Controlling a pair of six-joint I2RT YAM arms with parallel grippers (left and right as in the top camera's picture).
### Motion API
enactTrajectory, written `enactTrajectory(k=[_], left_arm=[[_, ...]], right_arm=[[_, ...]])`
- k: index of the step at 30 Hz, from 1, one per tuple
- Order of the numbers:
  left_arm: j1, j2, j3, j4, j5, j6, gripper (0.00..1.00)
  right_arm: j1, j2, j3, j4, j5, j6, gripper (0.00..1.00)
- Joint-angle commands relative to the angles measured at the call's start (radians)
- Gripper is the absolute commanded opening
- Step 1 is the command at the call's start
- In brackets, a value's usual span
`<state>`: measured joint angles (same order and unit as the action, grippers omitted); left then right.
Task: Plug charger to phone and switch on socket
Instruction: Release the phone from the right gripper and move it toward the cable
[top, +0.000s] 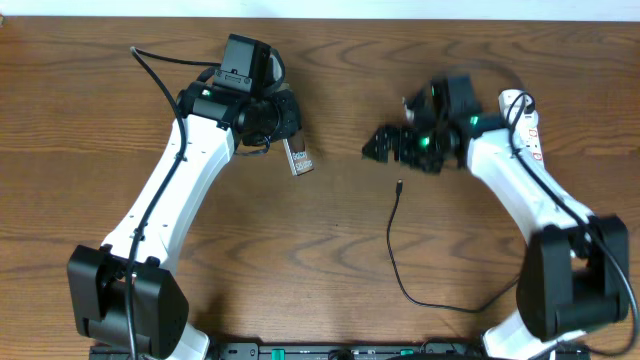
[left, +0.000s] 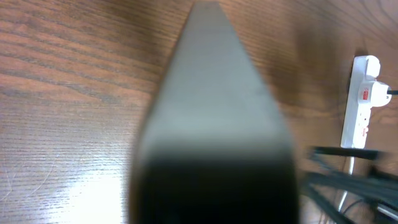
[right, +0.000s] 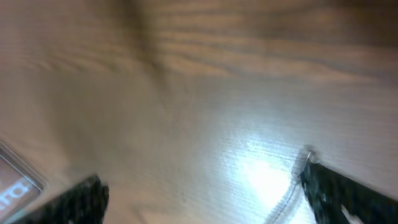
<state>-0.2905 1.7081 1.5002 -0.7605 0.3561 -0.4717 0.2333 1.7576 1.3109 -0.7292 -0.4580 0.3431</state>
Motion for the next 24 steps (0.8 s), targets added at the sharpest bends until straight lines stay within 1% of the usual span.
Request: enactTrajectory(k=[1,2,4,7,10,12,14,15,17,19,24], left_arm=[[0.000,0.003,0.009,0.000,-0.002,0.003,0.07],[0.000,0.003,0.009,0.000,-0.002,0.003,0.08],[0.000,0.003,0.009,-0.002,-0.002,0.007,0.07],[0.000,0.003,0.009,-0.002,-0.002,0.034,0.07],[0.000,0.003,0.009,-0.014,-0.002,0.034,0.08],[0.000,0.003,0.009,-0.025,-0.002,0.049,0.08],[0.000,0.003,0.009,-0.037,-0.002,0.060,0.07],[0.000,0.003,0.009,-0.040,-0.002,0.060,0.08],[0.000,0.003,0.009,-0.040,-0.002,0.059,0.08],[0.000,0.004,0.009,-0.039,-0.002,0.059,0.08],[-0.001,0.003,0.009,-0.043,-0.002,0.059,0.07]], right_arm=[[0.074,-0.060,0.177,-0.208,0.401,-0.052,0.99],[0.094,-0.060,0.196,-0.264,0.465,-0.042,0.99],[0.128,-0.060,0.198,-0.320,0.504,-0.045,0.99],[0.167,-0.054,0.170,-0.315,0.451,-0.051,0.99],[0.190,-0.054,0.109,-0.283,0.415,-0.052,0.98],[0.193,-0.054,0.064,-0.264,0.423,-0.012,0.72],[0.192,-0.054,0.008,-0.231,0.446,0.081,0.53],[0.192,-0.054,-0.017,-0.211,0.454,0.112,0.45],[0.192,-0.053,-0.079,-0.142,0.464,0.144,0.36],[0.193,-0.052,-0.126,-0.087,0.470,0.158,0.29],[0.193,-0.005,-0.161,-0.050,0.524,0.157,0.29]])
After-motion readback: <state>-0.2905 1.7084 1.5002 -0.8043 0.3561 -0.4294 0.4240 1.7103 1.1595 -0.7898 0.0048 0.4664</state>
